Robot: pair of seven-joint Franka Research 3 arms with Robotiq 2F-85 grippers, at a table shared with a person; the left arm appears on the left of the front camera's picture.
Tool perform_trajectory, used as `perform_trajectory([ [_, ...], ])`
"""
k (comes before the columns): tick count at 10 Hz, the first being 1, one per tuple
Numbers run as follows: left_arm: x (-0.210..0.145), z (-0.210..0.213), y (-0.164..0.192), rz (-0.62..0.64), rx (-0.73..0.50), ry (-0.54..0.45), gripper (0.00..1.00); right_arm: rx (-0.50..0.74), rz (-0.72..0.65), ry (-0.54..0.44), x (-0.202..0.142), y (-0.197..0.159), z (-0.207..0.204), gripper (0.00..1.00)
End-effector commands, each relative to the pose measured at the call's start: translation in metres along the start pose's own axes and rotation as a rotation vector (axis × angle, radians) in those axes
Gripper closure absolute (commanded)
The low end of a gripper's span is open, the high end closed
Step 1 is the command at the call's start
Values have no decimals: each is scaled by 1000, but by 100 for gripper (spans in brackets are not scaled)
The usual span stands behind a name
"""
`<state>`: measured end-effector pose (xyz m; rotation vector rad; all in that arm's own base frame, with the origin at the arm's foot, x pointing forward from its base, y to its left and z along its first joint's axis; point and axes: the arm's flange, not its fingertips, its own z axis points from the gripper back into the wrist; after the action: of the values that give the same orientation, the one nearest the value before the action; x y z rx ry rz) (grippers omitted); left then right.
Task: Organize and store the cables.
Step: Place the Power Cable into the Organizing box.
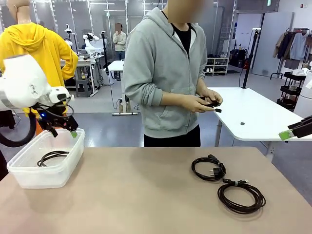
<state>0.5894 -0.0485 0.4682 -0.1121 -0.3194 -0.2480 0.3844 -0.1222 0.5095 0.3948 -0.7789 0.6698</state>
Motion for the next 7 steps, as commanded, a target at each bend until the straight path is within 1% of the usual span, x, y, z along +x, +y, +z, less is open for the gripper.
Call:
perform_trajectory([
  [1, -71, 45, 4, -212, -183, -167, 0, 4, -19, 8, 2, 2, 0, 0],
  [3, -116, 70, 3, -389, -222, -269, 0, 4, -19, 8, 2, 2, 0, 0],
  [4, -142, 78, 7, -473, -267, -298, 0, 4, -19, 8, 2, 2, 0, 0],
  [5, -159, 81, 16, -512, -272, -292, 0, 4, -19, 8, 2, 2, 0, 0],
  [7, -188, 86, 33, -584, -290, -318, 0, 4, -19, 8, 2, 2, 0, 0],
])
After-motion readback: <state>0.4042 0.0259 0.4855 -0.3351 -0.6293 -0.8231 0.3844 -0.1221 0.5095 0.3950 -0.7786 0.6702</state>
